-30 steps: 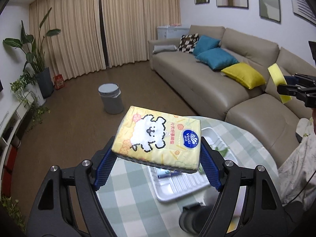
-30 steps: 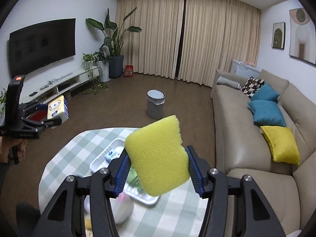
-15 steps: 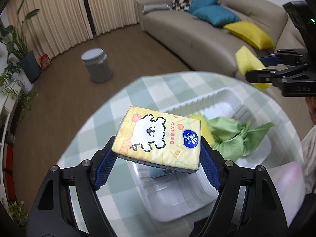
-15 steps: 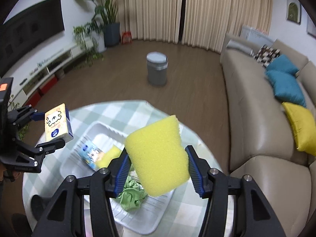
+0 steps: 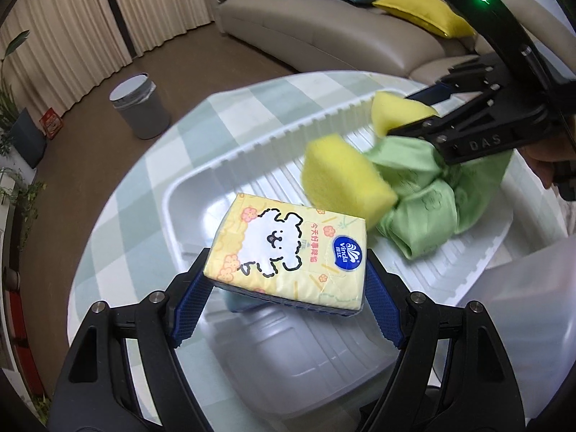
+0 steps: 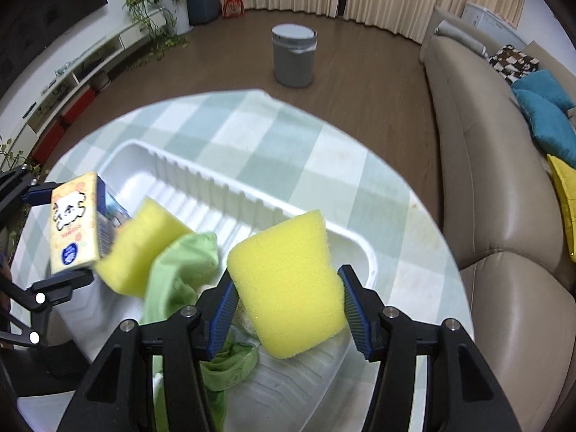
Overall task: Organize soft objects
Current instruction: 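Carry the tissue pack and yellow sponge into the white tray and open both tools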
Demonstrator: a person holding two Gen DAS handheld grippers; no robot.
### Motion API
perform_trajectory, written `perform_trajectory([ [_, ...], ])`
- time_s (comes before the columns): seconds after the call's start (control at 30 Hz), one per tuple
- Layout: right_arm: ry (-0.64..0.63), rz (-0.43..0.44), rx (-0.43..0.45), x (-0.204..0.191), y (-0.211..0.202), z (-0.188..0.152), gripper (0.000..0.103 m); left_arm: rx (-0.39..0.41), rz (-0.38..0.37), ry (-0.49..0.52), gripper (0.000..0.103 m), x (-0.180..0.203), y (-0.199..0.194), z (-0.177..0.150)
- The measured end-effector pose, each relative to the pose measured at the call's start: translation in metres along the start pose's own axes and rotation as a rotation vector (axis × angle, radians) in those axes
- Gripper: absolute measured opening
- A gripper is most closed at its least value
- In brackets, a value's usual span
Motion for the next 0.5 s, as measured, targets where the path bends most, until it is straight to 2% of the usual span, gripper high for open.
perform_trajectory([
  [0.17, 0.003, 0.017, -0.002, -0.003, 0.005, -0.007, 0.064, -0.003, -0.020, -0.005, 0.080, 0.004, 0.002, -0.007],
  [0.2, 0.007, 0.018, -0.001, -0.002, 0.006, -0.007, 0.066, 0.006, -0.025, -0.016, 0.086, 0.002, 0.001, -0.007],
  [0.23, 0.013, 0.019, -0.001, -0.002, 0.007, -0.007, 0.073, 0.020, -0.030, -0.031, 0.091, 0.000, -0.002, -0.006],
  [0.27, 0.022, 0.025, 0.004, -0.001, 0.005, -0.009, 0.076, 0.037, -0.038, -0.048, 0.099, -0.003, -0.005, -0.006],
  [0.3, 0.027, 0.036, 0.009, -0.001, 0.003, -0.010, 0.078, 0.054, -0.050, -0.069, 0.103, -0.006, -0.010, -0.005],
  [0.37, 0.032, 0.058, 0.026, -0.002, -0.004, -0.011, 0.093, 0.085, -0.059, -0.106, 0.103, -0.012, -0.020, -0.004],
  [0.43, 0.040, 0.060, 0.054, -0.001, -0.014, -0.012, 0.102, 0.112, -0.043, -0.125, 0.103, -0.018, -0.029, -0.003],
  [0.5, 0.059, 0.078, 0.084, 0.001, -0.028, -0.013, 0.103, 0.141, -0.031, -0.142, 0.103, -0.023, -0.042, -0.004],
])
Point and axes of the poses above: each gripper's, at about its wrist camera, not at the fingertips, and y roughly the way its jaws point, x to its right, z to its top, the point moved 5 cm from there along y, roughly the way its jaws point, and after that the axes turned 1 degree about -z, right-handed, at the moved point
